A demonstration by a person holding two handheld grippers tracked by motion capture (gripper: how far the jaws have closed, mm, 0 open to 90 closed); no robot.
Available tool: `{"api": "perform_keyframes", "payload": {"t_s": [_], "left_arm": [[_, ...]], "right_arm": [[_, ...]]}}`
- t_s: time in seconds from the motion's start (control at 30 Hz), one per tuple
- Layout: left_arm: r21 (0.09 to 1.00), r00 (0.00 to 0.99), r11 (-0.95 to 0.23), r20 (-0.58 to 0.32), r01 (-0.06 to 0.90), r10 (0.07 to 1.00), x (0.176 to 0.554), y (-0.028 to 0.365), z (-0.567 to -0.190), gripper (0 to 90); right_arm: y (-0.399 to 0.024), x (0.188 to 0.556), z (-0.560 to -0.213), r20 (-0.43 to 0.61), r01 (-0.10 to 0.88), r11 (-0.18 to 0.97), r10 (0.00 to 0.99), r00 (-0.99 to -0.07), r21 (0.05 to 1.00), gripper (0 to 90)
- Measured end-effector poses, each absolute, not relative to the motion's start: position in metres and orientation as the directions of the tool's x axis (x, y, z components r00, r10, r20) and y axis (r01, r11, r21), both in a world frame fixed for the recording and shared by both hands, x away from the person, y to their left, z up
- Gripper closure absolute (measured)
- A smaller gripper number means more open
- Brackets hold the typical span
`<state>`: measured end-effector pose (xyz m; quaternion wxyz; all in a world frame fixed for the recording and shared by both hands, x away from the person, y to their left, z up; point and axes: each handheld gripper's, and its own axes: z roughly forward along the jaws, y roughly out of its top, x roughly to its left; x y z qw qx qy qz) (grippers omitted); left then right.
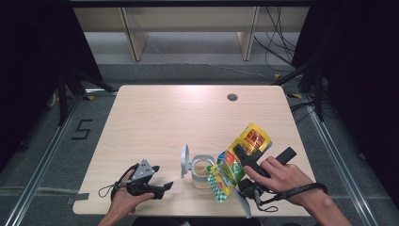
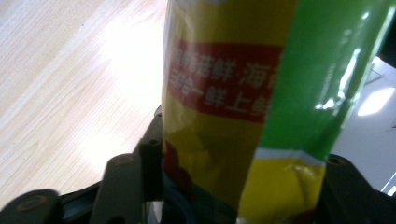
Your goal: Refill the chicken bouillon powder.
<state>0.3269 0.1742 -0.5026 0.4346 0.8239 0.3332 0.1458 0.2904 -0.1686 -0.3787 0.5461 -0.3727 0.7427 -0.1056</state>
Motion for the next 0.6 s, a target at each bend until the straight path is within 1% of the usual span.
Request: {"api": "perform_keyframes", "payload": {"t_s": [0.03, 0.07, 0.13, 0.17, 0.23, 0.27, 0.33, 0.4, 0.43, 0.47, 0.53, 0.6], "left_arm": [[0.811, 0.74, -0.412, -0.037, 0.414, 0.671, 0.3274, 0.175, -0.5029, 19.8], [0.817, 0.74, -0.401, -0.047, 0.415, 0.671, 0.327, 0.174, -0.5031, 19.8], [0.809, 0.737, -0.413, -0.038, 0.419, 0.674, 0.3272, 0.1748, -0.5023, 19.8], [0.823, 0.733, -0.382, -0.06, 0.421, 0.678, 0.3261, 0.1726, -0.5035, 19.8], [0.823, 0.735, -0.382, -0.061, 0.42, 0.676, 0.3264, 0.1727, -0.5036, 19.8], [0.807, 0.738, -0.416, -0.035, 0.419, 0.674, 0.3273, 0.175, -0.5022, 19.8], [0.813, 0.738, -0.406, -0.042, 0.417, 0.673, 0.3274, 0.1746, -0.503, 19.8], [0.817, 0.74, -0.398, -0.049, 0.416, 0.671, 0.327, 0.1739, -0.5031, 19.8], [0.81, 0.737, -0.411, -0.039, 0.419, 0.675, 0.3274, 0.1748, -0.5024, 19.8], [0.81, 0.738, -0.41, -0.041, 0.419, 0.673, 0.3271, 0.1749, -0.5026, 19.8], [0.813, 0.739, -0.408, -0.041, 0.416, 0.673, 0.3273, 0.1748, -0.503, 19.8], [0.809, 0.739, -0.411, -0.042, 0.42, 0.672, 0.3272, 0.1749, -0.5023, 19.7]], "right_arm": [[-0.1689, 0.2899, -0.3781, -0.736, -0.436, 0.702, -0.666, -0.123, -0.563, 50.8], [-0.1692, 0.2892, -0.3777, -0.736, -0.436, 0.699, -0.668, -0.113, -0.567, 50.8], [-0.17, 0.2879, -0.3784, -0.746, -0.43, 0.715, -0.653, -0.13, -0.551, 50.9], [-0.1706, 0.287, -0.3787, -0.746, -0.428, 0.714, -0.654, -0.126, -0.554, 50.9], [-0.1711, 0.2863, -0.3789, -0.749, -0.428, 0.713, -0.652, -0.116, -0.555, 51.0], [-0.1711, 0.2863, -0.3789, -0.749, -0.428, 0.713, -0.652, -0.116, -0.555, 51.0], [-0.1722, 0.2865, -0.3792, -0.751, -0.432, 0.713, -0.65, -0.114, -0.552, 51.0], [-0.1723, 0.2862, -0.3788, -0.747, -0.426, 0.713, -0.654, -0.119, -0.556, 51.0], [-0.1716, 0.288, -0.3766, -0.727, -0.441, 0.687, -0.678, -0.105, -0.577, 51.0], [-0.1735, 0.2872, -0.3783, -0.748, -0.422, 0.717, -0.652, -0.126, -0.555, 51.0], [-0.1738, 0.2879, -0.3781, -0.746, -0.426, 0.718, -0.652, -0.136, -0.551, 51.1], [-0.1746, 0.2881, -0.3772, -0.737, -0.428, 0.706, -0.665, -0.124, -0.565, 51.1]]}}
